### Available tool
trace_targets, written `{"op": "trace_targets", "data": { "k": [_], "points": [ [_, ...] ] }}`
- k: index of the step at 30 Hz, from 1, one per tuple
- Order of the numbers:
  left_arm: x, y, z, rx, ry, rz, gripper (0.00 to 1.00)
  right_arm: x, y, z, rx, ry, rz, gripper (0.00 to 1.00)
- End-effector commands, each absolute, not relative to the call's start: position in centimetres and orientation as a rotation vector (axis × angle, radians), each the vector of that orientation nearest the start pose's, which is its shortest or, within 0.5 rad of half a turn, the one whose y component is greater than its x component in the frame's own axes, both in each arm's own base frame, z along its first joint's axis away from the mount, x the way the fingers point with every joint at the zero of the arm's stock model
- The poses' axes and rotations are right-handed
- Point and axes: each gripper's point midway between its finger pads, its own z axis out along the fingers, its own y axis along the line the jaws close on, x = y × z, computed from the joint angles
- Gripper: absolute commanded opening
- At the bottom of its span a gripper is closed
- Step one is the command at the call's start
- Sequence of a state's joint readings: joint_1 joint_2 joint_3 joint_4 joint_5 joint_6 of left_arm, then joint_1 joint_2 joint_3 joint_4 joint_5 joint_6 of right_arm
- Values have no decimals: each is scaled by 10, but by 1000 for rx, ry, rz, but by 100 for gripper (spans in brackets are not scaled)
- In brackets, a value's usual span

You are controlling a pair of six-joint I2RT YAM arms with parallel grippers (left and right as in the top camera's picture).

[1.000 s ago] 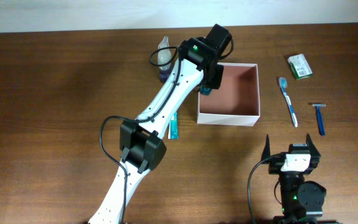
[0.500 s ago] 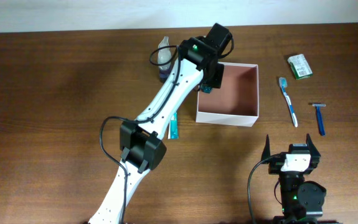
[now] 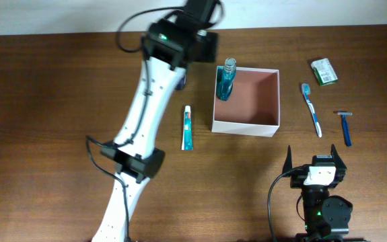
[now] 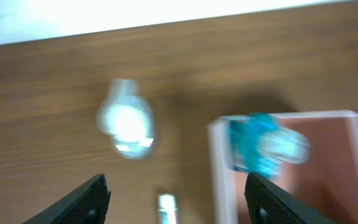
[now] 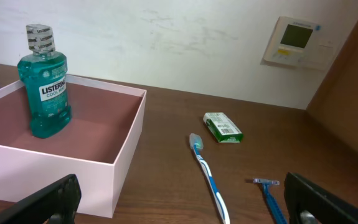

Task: Pack container
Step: 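Move the left gripper over the white soap pump bottle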

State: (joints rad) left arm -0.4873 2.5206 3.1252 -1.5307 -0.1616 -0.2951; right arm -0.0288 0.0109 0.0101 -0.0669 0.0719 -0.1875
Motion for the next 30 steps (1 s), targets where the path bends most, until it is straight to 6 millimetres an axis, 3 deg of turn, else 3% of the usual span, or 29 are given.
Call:
{"op": "trace_targets", "data": {
  "k": [1,5,12,16,21,30],
  "points": [
    [515,-183,259,69,2487,-30,73,245,-20,158,-62,1645,-226,99],
    [529,-162,241,20,2523,-17,77,245,-20,158,-62,1645,-226,99],
    [546,-173,204,85,2579,-140,77,245,-20,158,-62,1645,-226,99],
    [553,-181,201,200,2550,-123,77,245,-20,158,-62,1645,-226,99],
    [557,-184,201,210,2527,-106,76,245,-20,158,-62,1645,-226,99],
    [552,-188,173,229,2593,-93,75,245,-20,158,-62,1645,-226,99]
  ]
}}
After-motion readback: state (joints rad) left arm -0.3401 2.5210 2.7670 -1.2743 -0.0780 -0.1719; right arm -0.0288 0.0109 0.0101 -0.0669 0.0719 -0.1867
